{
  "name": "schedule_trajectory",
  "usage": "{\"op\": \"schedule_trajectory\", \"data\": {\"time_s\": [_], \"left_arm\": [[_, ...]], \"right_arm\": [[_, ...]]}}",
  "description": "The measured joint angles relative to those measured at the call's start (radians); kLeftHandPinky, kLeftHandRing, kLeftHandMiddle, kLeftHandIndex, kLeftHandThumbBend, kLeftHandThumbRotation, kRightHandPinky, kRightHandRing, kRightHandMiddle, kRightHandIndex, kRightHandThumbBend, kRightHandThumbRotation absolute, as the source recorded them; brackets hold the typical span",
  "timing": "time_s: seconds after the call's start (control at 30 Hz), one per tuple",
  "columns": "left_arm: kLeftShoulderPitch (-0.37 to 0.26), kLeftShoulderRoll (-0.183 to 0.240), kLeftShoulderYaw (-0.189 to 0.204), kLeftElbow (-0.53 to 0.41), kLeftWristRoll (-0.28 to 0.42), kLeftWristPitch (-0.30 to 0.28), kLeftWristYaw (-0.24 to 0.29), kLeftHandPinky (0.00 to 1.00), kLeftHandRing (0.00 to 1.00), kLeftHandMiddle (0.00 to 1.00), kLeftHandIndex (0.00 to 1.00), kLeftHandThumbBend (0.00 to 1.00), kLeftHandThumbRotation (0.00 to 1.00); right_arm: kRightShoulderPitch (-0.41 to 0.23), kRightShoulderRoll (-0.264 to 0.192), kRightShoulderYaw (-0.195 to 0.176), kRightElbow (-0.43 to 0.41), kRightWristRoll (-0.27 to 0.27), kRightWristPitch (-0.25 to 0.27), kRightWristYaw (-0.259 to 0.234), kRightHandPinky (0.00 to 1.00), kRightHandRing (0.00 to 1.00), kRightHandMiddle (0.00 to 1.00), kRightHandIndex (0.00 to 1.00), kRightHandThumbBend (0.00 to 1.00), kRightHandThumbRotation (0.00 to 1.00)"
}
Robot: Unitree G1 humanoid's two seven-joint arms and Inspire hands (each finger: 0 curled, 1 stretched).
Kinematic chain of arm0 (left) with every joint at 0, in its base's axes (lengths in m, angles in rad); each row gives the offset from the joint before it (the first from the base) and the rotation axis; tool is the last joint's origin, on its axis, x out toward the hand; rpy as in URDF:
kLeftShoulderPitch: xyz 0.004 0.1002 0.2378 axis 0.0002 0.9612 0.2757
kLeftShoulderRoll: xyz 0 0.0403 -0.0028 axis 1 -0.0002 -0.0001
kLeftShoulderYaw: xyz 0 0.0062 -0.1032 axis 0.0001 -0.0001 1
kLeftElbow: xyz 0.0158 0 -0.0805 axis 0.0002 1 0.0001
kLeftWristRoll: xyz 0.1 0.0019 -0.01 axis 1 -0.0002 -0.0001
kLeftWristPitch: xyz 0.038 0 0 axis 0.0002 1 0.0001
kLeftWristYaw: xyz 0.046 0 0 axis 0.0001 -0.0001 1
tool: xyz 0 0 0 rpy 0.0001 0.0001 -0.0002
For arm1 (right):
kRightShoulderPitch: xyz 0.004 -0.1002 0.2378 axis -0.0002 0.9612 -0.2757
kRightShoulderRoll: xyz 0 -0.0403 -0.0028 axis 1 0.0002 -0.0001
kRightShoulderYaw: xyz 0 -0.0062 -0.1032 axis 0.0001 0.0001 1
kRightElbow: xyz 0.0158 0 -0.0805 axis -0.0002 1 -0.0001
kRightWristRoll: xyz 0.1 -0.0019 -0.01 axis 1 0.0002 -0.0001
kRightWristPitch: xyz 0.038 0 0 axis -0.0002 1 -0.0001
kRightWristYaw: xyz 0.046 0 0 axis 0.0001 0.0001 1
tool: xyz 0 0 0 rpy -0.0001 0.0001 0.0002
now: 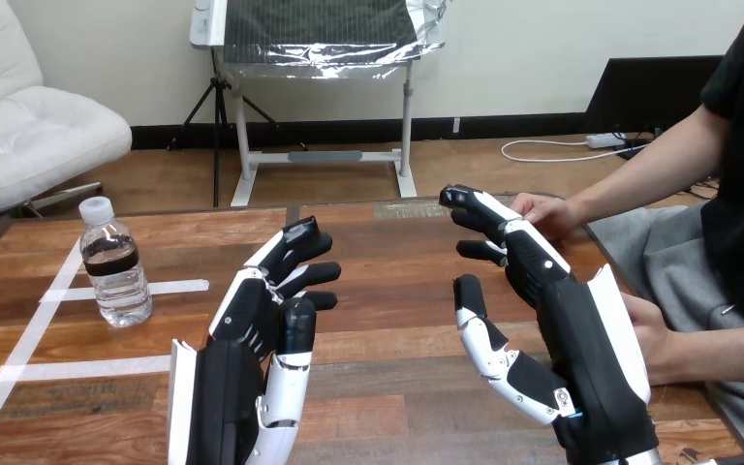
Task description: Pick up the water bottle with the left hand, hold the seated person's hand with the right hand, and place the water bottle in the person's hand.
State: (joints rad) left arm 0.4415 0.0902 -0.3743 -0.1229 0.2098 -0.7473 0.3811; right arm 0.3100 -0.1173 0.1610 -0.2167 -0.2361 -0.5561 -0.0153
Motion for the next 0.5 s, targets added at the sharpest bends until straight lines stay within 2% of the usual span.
{"op": "schedule_trajectory", "data": {"time_s": [0.5], "left_arm": [[0.000, 0.000, 0.003, 0.000, -0.001, 0.000, 0.001, 0.62, 0.71, 0.77, 0.79, 0.34, 0.87]], "right_arm": [[-0.002, 0.001, 0.000, 0.000, -0.001, 0.001, 0.002, 0.79, 0.87, 0.90, 0.83, 0.05, 0.00]]}}
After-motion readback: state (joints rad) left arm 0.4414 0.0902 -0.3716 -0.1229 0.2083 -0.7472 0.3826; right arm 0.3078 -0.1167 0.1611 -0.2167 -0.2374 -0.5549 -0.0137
